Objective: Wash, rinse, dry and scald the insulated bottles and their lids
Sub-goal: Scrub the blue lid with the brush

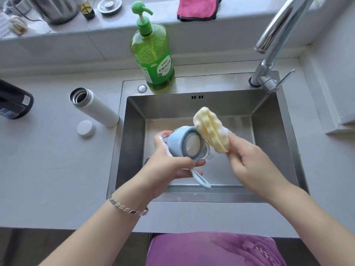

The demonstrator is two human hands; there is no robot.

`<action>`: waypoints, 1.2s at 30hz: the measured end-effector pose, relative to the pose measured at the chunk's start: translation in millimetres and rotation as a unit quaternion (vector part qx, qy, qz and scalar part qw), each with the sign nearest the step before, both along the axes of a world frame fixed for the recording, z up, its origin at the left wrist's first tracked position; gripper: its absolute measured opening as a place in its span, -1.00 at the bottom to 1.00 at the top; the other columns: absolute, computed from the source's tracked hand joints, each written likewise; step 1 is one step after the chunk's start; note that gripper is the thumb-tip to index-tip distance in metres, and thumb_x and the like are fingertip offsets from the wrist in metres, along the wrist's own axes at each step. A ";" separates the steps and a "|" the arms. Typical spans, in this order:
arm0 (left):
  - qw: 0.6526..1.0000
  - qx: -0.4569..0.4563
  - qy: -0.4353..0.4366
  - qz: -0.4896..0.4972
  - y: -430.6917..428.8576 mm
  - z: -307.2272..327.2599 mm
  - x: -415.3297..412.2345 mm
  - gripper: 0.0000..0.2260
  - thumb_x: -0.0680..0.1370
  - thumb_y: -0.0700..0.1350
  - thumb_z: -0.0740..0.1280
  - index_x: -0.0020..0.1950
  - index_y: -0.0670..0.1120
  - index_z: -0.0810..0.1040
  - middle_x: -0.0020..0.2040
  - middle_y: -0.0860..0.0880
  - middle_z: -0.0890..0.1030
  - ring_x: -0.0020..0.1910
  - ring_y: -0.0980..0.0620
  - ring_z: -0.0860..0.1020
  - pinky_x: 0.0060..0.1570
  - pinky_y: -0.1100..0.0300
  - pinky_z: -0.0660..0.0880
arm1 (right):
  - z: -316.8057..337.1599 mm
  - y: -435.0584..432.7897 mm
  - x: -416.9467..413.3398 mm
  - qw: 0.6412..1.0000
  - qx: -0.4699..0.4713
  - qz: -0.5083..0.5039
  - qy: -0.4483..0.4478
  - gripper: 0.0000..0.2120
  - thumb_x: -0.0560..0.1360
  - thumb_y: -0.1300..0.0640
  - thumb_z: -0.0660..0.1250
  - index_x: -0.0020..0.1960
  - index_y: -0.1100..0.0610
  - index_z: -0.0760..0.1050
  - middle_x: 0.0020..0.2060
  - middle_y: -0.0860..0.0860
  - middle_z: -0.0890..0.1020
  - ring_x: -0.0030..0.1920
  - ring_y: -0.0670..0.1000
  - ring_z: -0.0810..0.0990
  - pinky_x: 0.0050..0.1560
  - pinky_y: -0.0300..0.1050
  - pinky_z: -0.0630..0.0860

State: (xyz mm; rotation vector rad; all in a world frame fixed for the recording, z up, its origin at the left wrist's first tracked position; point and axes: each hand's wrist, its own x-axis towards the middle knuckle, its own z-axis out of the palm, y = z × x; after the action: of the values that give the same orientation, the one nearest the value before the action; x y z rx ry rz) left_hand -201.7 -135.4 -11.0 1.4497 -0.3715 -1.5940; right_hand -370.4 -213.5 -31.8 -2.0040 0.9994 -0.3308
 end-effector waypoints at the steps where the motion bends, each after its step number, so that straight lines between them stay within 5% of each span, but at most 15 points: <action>1: 1.000 -0.005 -0.004 -0.005 0.3 0.8 0.1 -0.33 0.44 -0.52 0.26 0.33 0.06 0.13 0.23 -0.20 0.40 -0.11 -0.16 0.67 -0.34 0.18 0.58 | 0.9 -0.5 1.0 1.000 0.018 0.008 0.018 -0.47 0.52 0.30 0.12 0.33 -0.23 0.32 -0.15 -0.20 0.54 -0.21 -0.12 0.44 -0.12 -0.07 0.41; 4: 1.000 -0.022 -0.006 -0.016 0.3 4.1 -1.1 -0.29 0.36 -0.49 0.36 0.34 0.04 0.21 0.21 -0.17 0.44 -0.02 -0.24 0.64 -0.35 0.26 0.53 | 6.9 2.7 4.5 0.998 0.047 0.037 0.028 -0.44 0.47 0.12 0.19 0.34 -0.38 0.17 -0.36 -0.15 0.48 -0.35 -0.12 0.39 -0.20 -0.07 0.39; 8: 0.998 -0.036 -0.011 -0.050 3.6 7.3 -1.1 -0.20 0.36 -0.50 0.37 0.43 0.05 0.15 0.10 -0.11 0.52 -0.08 -0.05 0.66 -0.33 0.25 0.53 | 3.7 3.8 5.1 1.000 0.020 -0.018 -0.003 -0.64 0.43 -0.36 0.15 0.22 -0.38 0.29 -0.32 -0.02 0.61 -0.32 -0.08 0.48 -0.16 -0.06 0.46; 12: 0.996 -0.029 -0.014 -0.083 8.2 8.4 1.4 -0.11 0.42 -0.50 0.32 0.49 0.14 -0.02 0.16 -0.14 0.51 -0.03 -0.08 0.66 -0.29 0.22 0.55 | -3.2 4.3 5.1 0.996 0.004 -0.067 -0.056 -0.72 0.51 -0.20 0.16 0.07 -0.10 0.52 -0.27 -0.05 0.52 -0.37 -0.07 0.47 -0.25 -0.12 0.41; 15: 0.987 -0.039 -0.081 -0.132 13.1 13.8 -0.4 -0.05 0.41 -0.43 0.39 0.48 0.25 -0.07 0.06 0.03 0.56 -0.10 -0.06 0.67 -0.21 0.18 0.59 | -3.6 5.3 3.5 0.994 -0.002 -0.072 -0.078 -0.76 0.52 -0.07 0.17 -0.05 0.06 0.52 -0.12 -0.11 0.49 -0.42 -0.05 0.50 -0.28 -0.23 0.44; 19: 0.964 -0.092 -0.209 -0.140 14.0 15.8 -5.0 -0.13 0.34 -0.37 0.48 0.39 0.28 0.16 0.16 0.23 0.44 -0.16 0.24 0.62 -0.22 0.36 0.54 | -2.5 10.9 5.7 0.991 -0.026 -0.072 -0.112 -0.85 0.51 0.04 0.21 -0.23 -0.08 0.43 -0.40 -0.11 0.43 -0.40 -0.11 0.41 -0.36 -0.32 0.26; 22: 0.967 -0.086 -0.215 -0.104 13.5 16.8 -2.8 -0.31 0.32 -0.38 0.50 0.25 0.20 0.36 0.01 0.16 0.55 -0.27 0.07 0.66 -0.29 0.22 0.60 | -1.3 22.7 5.9 0.986 -0.062 -0.065 -0.142 -0.85 0.53 0.06 0.21 -0.06 0.02 0.56 -0.41 -0.08 0.40 -0.36 -0.12 0.35 -0.34 -0.34 0.25; 26: 0.974 -0.060 -0.214 -0.052 13.8 14.5 -2.5 -0.40 0.31 -0.41 0.47 0.16 0.15 0.46 -0.17 0.13 0.62 -0.41 -0.01 0.59 -0.35 -0.10 0.59 | -4.5 43.5 -2.5 0.985 -0.139 0.006 -0.099 -0.92 0.51 0.08 0.18 -0.13 0.05 0.42 -0.36 -0.09 0.41 -0.39 -0.02 0.36 -0.44 -0.15 0.37; 28: 0.966 -0.059 -0.245 -0.062 15.5 13.1 -2.1 -0.42 0.30 -0.37 0.47 0.13 0.18 0.47 -0.12 0.11 0.61 -0.37 0.07 0.57 -0.31 0.02 0.60 | -8.5 42.6 -5.1 0.983 -0.167 0.031 -0.064 -0.97 0.48 0.07 0.17 -0.09 -0.01 0.38 -0.36 -0.03 0.47 -0.40 0.04 0.41 -0.47 -0.06 0.37; 33: 0.939 -0.073 -0.319 -0.102 19.9 6.9 0.5 -0.39 0.24 -0.14 0.59 0.12 0.29 0.42 -0.05 0.23 0.57 -0.12 0.23 0.58 -0.08 0.35 0.53 | -5.1 17.4 -1.6 0.997 -0.050 -0.028 -0.055 -0.60 0.43 -0.05 0.09 0.17 -0.03 0.55 -0.43 -0.08 0.53 -0.40 -0.02 0.41 -0.33 0.04 0.42; 36: 0.936 -0.065 -0.335 -0.086 20.6 1.9 1.4 -0.38 0.17 -0.10 0.57 0.09 0.34 0.43 -0.10 0.17 0.61 -0.15 0.18 0.57 -0.03 0.25 0.54 | 0.1 37.9 2.7 0.993 -0.053 0.080 -0.066 -0.65 0.46 0.03 0.14 0.11 0.11 0.58 -0.33 0.03 0.63 -0.34 0.11 0.56 -0.37 0.01 0.48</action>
State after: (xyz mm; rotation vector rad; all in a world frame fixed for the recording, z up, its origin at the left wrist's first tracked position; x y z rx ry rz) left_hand -200.4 -114.8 -9.1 1.8667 -0.9992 -1.1298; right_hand -367.7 -175.6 -31.7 -2.1131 0.7478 -0.4305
